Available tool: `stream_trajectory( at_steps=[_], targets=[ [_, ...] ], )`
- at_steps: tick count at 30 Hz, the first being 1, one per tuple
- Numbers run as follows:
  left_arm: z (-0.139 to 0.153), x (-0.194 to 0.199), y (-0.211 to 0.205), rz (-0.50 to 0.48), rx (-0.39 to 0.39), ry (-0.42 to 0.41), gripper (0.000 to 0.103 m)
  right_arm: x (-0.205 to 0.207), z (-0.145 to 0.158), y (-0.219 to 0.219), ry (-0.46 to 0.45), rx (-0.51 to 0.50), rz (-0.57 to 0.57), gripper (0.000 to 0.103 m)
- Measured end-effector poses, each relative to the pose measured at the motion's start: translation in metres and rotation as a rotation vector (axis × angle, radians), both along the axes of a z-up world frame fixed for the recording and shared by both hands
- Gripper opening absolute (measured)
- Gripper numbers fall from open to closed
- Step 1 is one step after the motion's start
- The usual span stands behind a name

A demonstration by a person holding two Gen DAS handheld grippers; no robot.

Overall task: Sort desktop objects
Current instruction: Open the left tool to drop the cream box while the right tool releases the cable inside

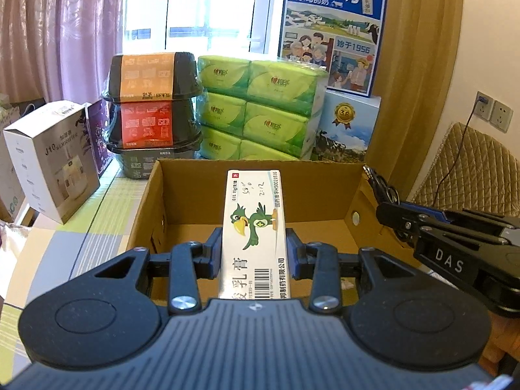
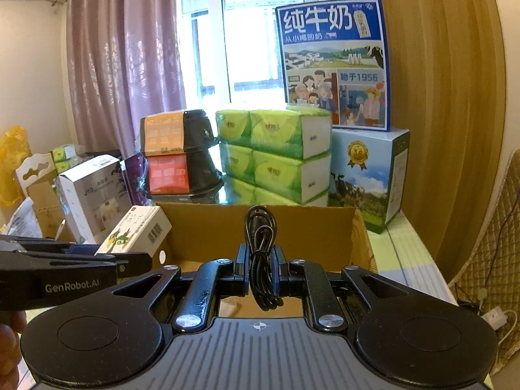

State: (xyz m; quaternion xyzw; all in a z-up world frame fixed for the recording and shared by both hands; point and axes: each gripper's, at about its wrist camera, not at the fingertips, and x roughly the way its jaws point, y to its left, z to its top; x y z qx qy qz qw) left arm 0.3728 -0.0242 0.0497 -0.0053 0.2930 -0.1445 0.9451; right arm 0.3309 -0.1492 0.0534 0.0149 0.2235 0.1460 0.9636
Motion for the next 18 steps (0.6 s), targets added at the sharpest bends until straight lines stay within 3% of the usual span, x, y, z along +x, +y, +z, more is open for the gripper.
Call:
stream_trajectory(
  at_steps=[13,18],
  targets=[
    [-0.016,0.043,0.009,0.040,-0.044,0.018,0.033,0.031,-0.018,-0.002,0.040,-0.001,-0.032,0.010],
    [-0.017,0.053,0.006,0.041,-0.028,0.005,0.033,0.038,-0.022,0.000,0.046,-0.005,-0.031,0.010]
  ],
)
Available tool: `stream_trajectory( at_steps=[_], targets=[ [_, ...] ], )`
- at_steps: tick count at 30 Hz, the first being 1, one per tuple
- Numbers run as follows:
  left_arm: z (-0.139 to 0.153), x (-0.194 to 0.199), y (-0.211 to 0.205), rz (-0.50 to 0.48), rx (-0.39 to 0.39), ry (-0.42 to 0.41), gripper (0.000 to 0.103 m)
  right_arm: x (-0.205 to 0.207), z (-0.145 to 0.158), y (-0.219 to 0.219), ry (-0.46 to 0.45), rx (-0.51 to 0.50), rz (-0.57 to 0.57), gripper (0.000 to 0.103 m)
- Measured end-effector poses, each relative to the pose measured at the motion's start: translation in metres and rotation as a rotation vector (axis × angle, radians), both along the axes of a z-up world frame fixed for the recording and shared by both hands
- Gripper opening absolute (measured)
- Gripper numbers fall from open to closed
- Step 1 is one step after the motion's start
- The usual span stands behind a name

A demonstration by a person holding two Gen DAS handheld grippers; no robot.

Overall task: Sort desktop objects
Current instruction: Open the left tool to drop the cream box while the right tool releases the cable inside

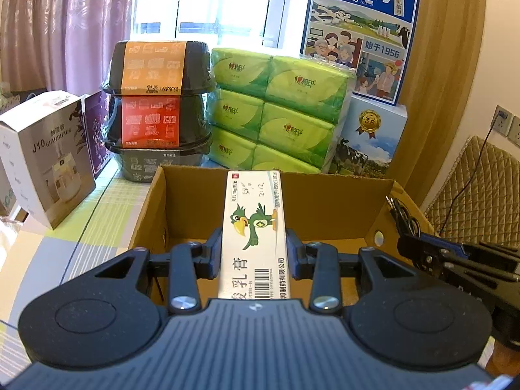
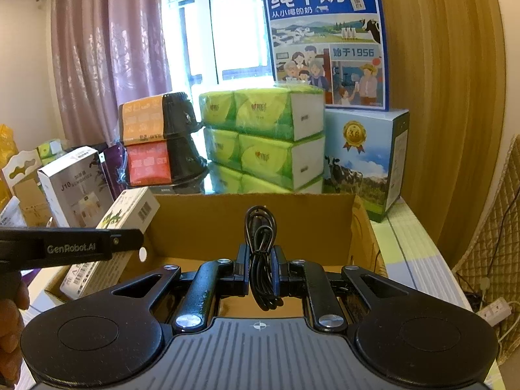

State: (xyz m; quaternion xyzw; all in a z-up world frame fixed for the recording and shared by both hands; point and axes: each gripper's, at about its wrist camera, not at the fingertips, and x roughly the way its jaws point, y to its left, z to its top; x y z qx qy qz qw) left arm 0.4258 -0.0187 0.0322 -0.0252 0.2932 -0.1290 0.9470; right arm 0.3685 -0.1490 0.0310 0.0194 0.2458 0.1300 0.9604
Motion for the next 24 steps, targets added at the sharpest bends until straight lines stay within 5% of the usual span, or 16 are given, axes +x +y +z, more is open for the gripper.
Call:
stream_trajectory(
  at_steps=[3,6,8,9,24],
  targets=[
    [-0.002,0.003,0.002,0.015,-0.001,0.010,0.046,0.004,-0.003,0.003,-0.001,-0.002,0.002,0.010],
    [-0.003,0.002,0.005,0.016,0.002,0.013,0.046,0.008,-0.008,0.003,0.003,0.001,-0.006,0.014],
    [-0.002,0.001,0.007,0.018,0.005,0.013,0.046,0.010,-0.011,0.000,0.002,0.016,-0.021,0.058],
    [-0.002,0.000,0.009,0.019,0.005,0.013,0.046,0.009,-0.011,-0.002,-0.001,0.036,-0.023,0.064],
    [-0.002,-0.023,0.014,0.009,0.029,0.025,0.053,-0.010,0.004,-0.021,-0.060,0.066,-0.077,0.066]
  ],
)
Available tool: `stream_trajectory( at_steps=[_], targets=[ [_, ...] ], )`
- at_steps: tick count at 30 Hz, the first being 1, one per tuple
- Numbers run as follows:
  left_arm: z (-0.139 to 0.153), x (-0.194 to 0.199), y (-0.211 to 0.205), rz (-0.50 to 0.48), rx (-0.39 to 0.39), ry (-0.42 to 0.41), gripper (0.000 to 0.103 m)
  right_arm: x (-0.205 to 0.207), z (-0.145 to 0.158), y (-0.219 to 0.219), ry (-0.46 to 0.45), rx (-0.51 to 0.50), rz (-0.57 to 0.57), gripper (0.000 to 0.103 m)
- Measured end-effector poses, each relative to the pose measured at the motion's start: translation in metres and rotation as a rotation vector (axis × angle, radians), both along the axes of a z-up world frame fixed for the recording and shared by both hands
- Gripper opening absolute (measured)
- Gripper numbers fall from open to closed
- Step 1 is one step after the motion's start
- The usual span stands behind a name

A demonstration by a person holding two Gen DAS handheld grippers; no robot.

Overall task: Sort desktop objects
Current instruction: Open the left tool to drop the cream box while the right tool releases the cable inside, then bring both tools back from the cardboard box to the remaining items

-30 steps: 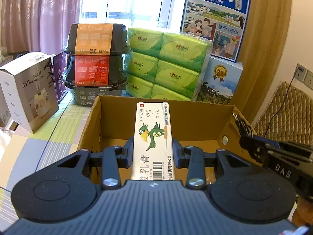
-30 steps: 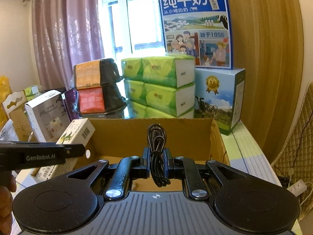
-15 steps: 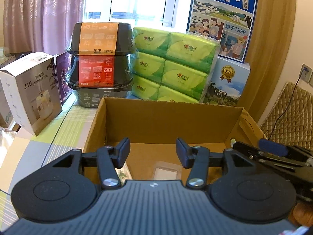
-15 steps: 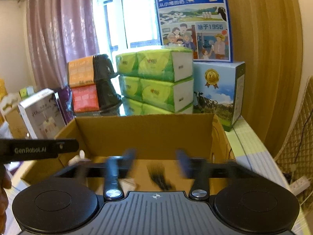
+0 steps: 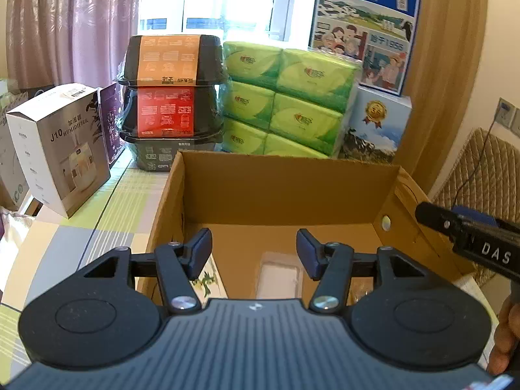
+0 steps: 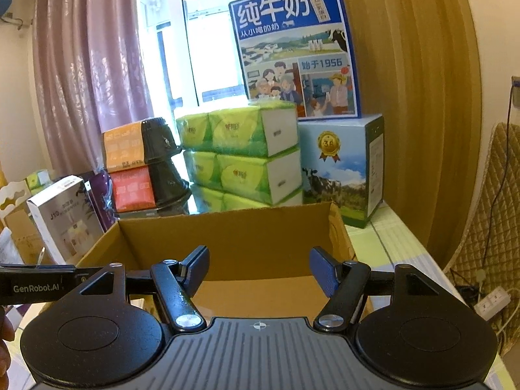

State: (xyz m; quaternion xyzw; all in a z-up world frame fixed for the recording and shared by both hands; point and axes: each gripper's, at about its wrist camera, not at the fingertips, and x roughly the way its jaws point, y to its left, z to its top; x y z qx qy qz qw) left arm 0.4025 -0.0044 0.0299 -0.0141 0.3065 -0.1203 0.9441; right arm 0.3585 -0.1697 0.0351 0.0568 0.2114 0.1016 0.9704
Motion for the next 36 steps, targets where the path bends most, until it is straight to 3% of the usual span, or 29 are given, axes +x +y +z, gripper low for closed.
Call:
stream_trajectory(
  at_steps=[11,15,23,36],
  targets=[
    [0.005,-0.052,-0.005,-0.027,0.065,-0.021,0.060,-0.053,0.000,-0.011,0.005,-0.019,0.019,0.068],
    [0.010,-0.076,-0.004,-0.036,0.050,-0.027,0.060,-0.075,-0.001,-0.016,0.009,-0.027,0.029,0.072],
    [0.011,-0.127,-0.001,-0.046,0.035,-0.022,0.063,-0.122,0.004,-0.037,0.021,0.001,-0.003,0.090],
    [-0.008,-0.215,0.012,-0.021,0.014,0.019,0.066,-0.197,-0.012,-0.047,0.074,-0.044,0.005,0.097]
  ],
)
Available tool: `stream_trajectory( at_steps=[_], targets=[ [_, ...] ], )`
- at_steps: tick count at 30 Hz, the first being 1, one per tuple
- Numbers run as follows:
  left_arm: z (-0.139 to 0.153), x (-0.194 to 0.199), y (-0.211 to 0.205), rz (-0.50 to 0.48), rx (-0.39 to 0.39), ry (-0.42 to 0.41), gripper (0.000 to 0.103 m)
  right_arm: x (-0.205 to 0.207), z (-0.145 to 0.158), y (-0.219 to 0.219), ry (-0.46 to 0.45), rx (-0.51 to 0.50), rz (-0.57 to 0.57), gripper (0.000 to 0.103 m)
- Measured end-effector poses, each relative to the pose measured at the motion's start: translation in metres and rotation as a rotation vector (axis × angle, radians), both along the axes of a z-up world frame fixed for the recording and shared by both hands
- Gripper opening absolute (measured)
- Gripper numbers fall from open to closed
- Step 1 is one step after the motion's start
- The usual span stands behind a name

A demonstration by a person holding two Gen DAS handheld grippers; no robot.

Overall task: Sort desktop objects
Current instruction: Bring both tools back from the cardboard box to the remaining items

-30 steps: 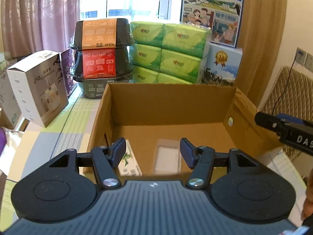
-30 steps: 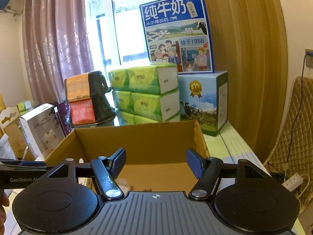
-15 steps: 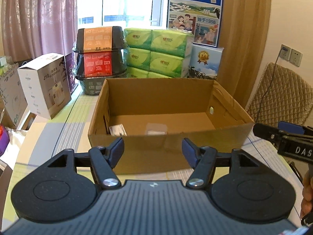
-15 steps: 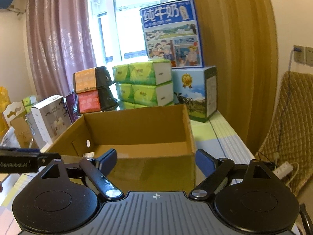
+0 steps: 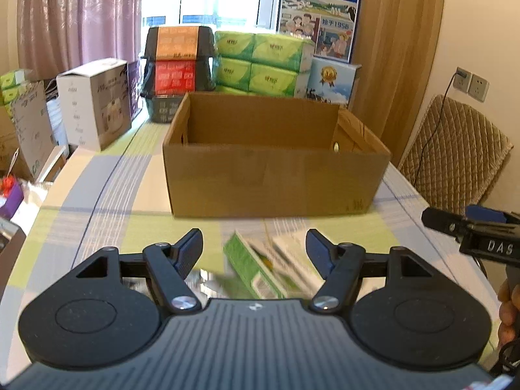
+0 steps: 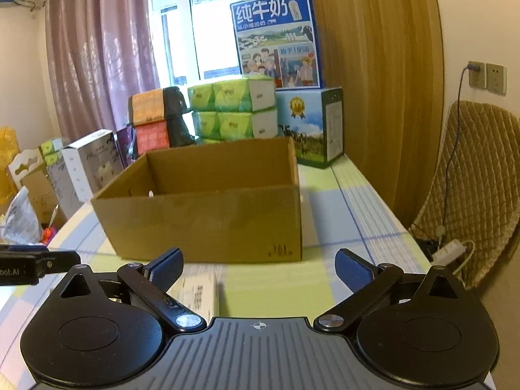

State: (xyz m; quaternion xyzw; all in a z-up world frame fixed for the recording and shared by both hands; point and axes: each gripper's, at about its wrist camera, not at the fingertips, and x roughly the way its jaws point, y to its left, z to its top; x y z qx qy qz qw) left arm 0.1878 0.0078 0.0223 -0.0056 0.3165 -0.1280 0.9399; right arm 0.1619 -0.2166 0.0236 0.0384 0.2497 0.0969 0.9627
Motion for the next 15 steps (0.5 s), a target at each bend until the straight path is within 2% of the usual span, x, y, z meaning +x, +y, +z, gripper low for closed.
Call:
stream_trajectory(
  at_steps=[6,15],
  targets=[
    [-0.019,-0.034,0.000,-0.006,0.003,0.043,0.067,-0.027,-0.007,0.002,-0.019,-0.022,0.023,0.098],
    [-0.045,-0.067,0.002,-0.019,0.009,0.107,0.072,-0.052,-0.030,0.002,0.037,-0.053,0.053,0.099]
  ],
)
